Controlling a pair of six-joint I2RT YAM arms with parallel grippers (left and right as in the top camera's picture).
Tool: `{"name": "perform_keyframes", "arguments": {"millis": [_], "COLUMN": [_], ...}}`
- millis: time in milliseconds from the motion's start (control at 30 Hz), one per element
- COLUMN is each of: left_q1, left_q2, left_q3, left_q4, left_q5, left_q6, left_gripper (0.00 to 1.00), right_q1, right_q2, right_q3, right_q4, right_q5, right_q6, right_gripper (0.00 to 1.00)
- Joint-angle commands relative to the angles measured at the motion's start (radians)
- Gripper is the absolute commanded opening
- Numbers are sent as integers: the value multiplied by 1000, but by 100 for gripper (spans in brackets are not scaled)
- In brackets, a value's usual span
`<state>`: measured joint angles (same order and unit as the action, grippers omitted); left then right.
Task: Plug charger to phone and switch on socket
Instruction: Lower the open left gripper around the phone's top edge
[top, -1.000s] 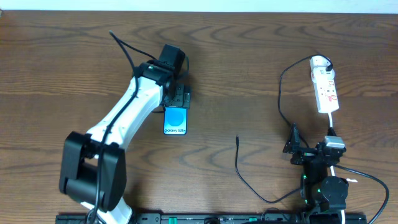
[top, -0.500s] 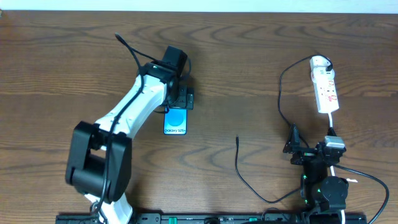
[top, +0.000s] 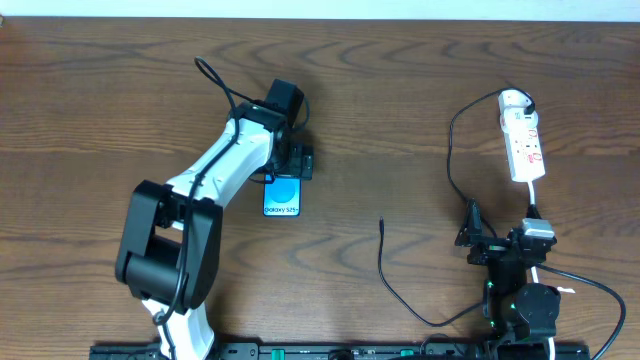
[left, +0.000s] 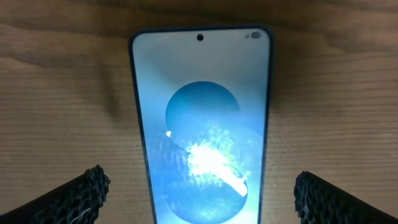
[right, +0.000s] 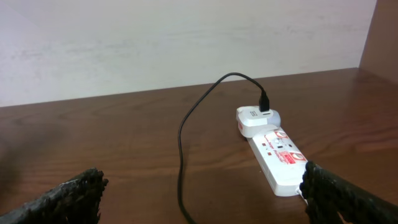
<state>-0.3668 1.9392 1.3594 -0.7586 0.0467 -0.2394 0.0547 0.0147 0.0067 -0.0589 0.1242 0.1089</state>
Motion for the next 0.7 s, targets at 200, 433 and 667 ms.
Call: {"name": "perform_keyframes", "arguments": {"millis": [200, 433, 667], "left_q1": [0, 0, 0], "left_q2": [42, 44, 48], "left_q3": [21, 19, 19], "left_q4": [-2, 2, 5], "left_q5": [2, 2, 2], "left_q6": [-2, 10, 17], "left_gripper": [98, 98, 98], "right_q1": [3, 3, 3], "right_q2": [-8, -8, -8], "right_q3": [-2, -2, -2], "right_q4": [-3, -3, -3], "right_q5": [-2, -2, -3], "right_q6": [-13, -13, -13], "right_gripper": [99, 99, 99]}}
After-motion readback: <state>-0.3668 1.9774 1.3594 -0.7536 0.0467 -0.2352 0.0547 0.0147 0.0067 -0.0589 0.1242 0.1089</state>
